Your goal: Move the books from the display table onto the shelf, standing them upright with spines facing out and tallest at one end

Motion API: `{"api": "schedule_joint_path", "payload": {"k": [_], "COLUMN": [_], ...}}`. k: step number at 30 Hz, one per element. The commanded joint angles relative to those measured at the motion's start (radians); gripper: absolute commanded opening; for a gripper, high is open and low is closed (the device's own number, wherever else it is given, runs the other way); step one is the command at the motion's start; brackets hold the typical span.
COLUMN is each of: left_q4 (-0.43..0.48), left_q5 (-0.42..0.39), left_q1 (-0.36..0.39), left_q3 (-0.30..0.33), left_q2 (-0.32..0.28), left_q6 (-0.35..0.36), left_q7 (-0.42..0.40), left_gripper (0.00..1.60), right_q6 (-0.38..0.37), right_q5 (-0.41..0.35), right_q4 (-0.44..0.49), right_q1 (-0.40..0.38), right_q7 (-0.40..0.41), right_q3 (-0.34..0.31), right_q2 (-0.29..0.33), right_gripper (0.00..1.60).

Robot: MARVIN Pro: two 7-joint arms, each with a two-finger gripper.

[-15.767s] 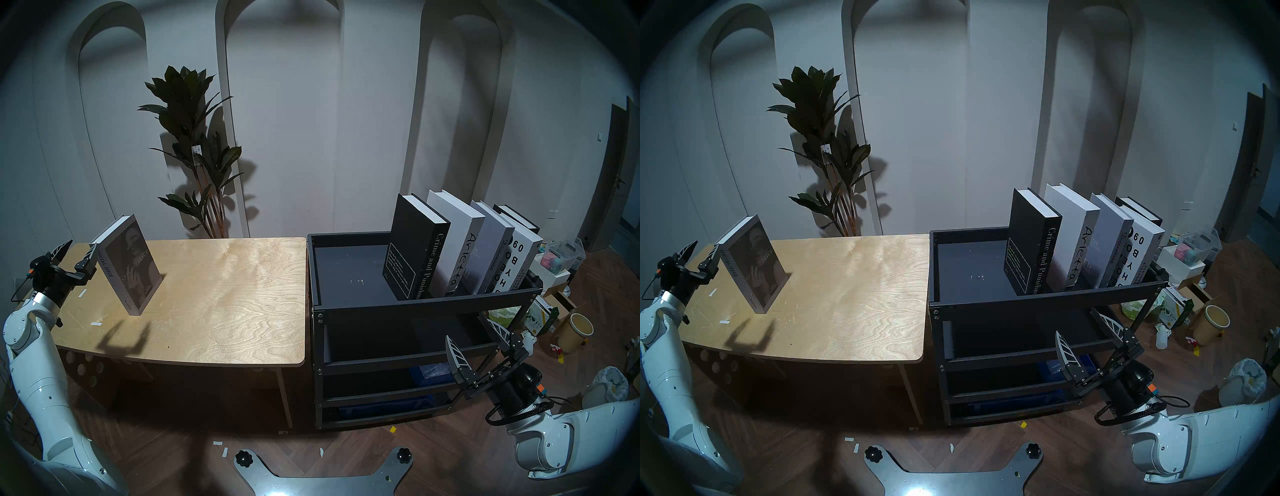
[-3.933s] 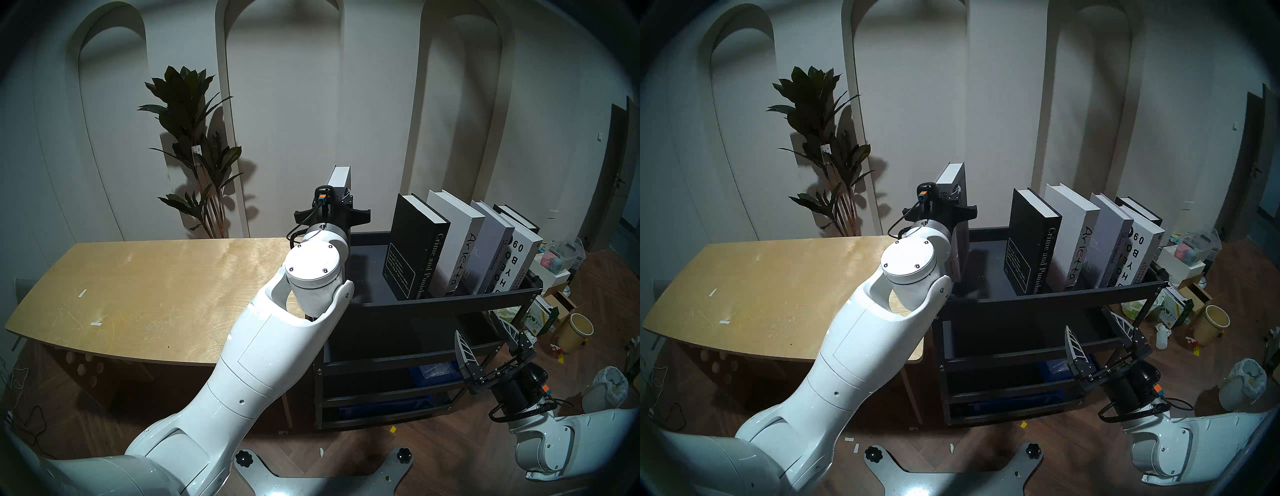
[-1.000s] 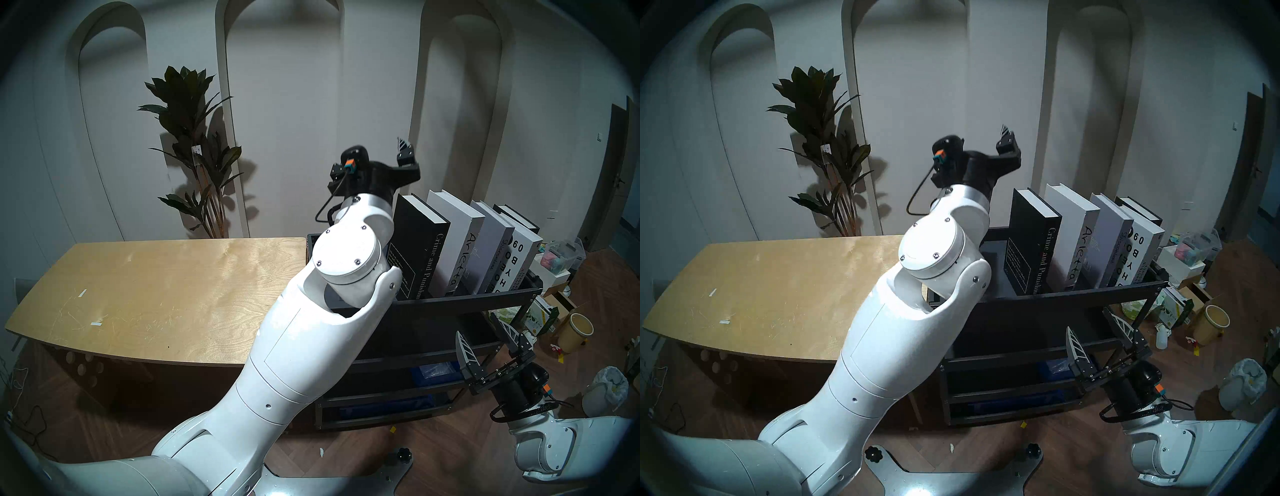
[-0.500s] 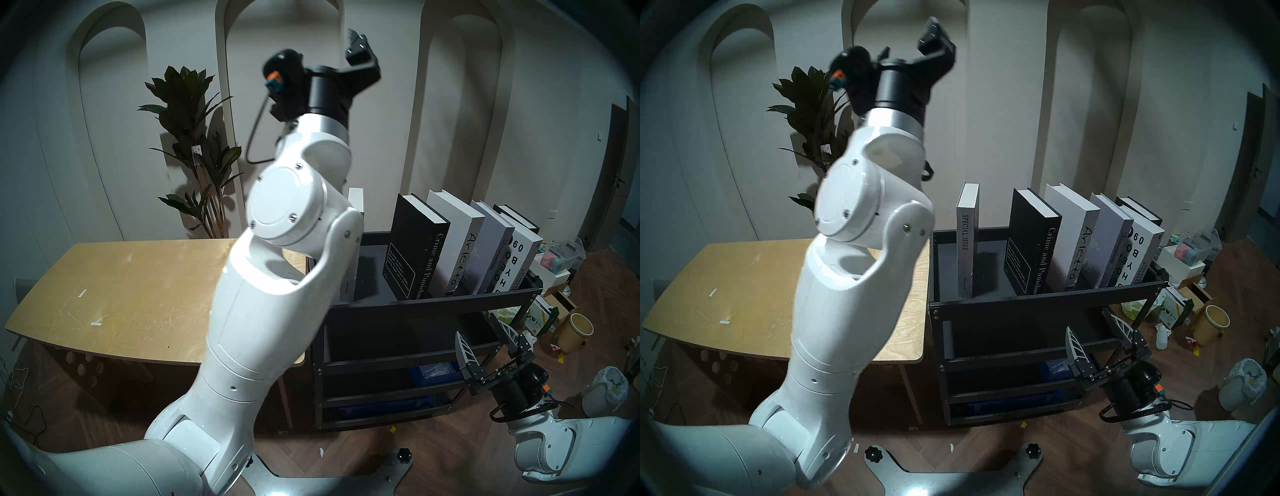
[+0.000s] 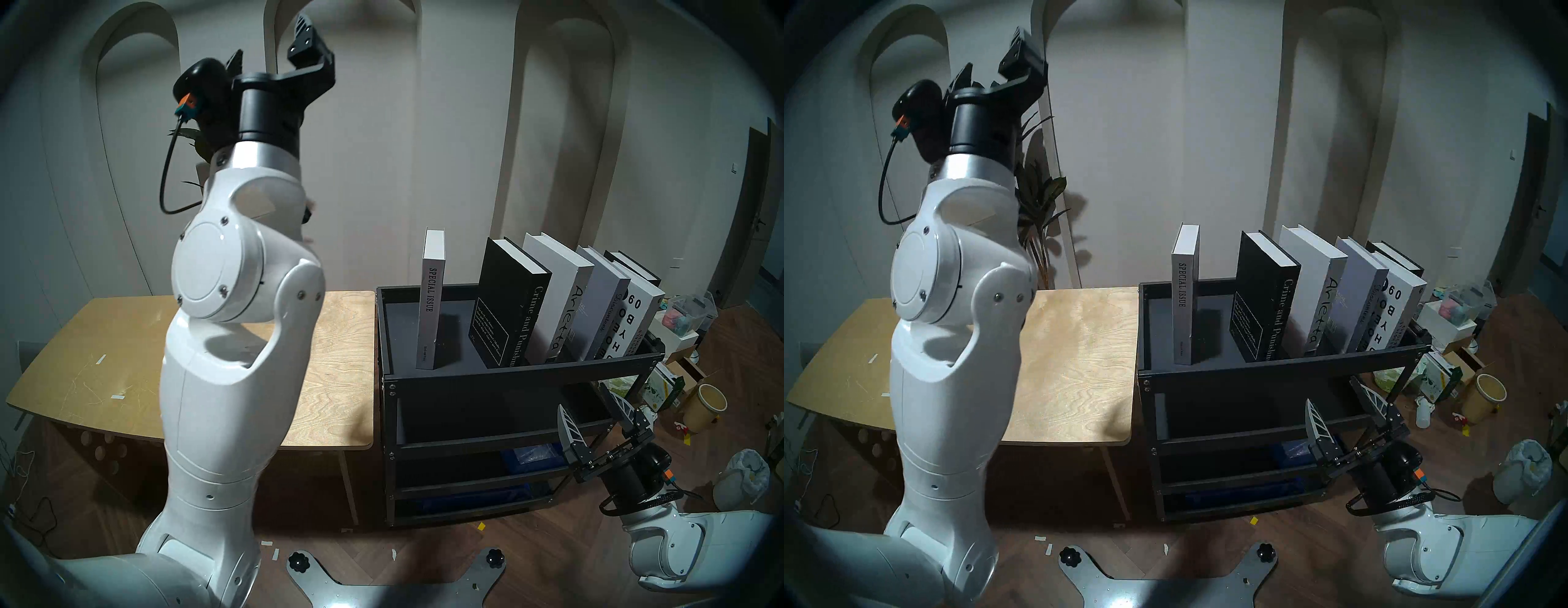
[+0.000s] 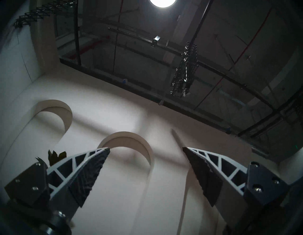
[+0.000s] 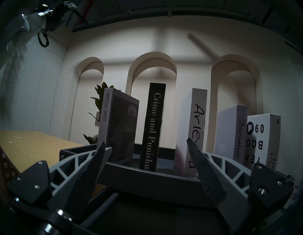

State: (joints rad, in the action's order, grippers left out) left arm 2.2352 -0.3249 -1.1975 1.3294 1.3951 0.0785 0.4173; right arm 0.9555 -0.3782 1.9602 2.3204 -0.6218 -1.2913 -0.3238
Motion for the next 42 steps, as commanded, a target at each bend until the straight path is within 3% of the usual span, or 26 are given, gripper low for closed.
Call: {"api": "schedule_joint_path", "payload": {"k": [1, 17, 38, 42], "left_q4": [0.007, -0.074, -0.242, -0.287], "left_q5": [0.009, 0.007, -0.056, -0.067], "left_q1": [-0.112, -0.345, -0.622, -0.669], "left_q3": [0.078, 0.253, 0.455, 0.518], "left_q2": [-0.104, -0.219, -0.278, -0.291], "left_q6": [0.009, 0.032, -0.006, -0.024], "left_q7": [-0.037, -0.115, -0.232, -0.249], "left_gripper": [1.6, 1.6, 1.6, 1.6], "right_q6": [0.004, 0.004, 0.004, 0.004], "right_q5": [0.0, -0.016, -0.033, -0.036], "right_q4": [0.003, -0.002, -0.009, -0.01], "right_q1": [-0.003, -0.01, -0.019, -0.02], "right_q7": [0.002, 0.021, 0.045, 0.05], "right_q3": [-0.005, -0.003, -0.001, -0.001], "right_q2": [0.0, -0.007, -0.017, -0.019], "right_gripper": [1.6, 1.6, 1.6, 1.6]}}
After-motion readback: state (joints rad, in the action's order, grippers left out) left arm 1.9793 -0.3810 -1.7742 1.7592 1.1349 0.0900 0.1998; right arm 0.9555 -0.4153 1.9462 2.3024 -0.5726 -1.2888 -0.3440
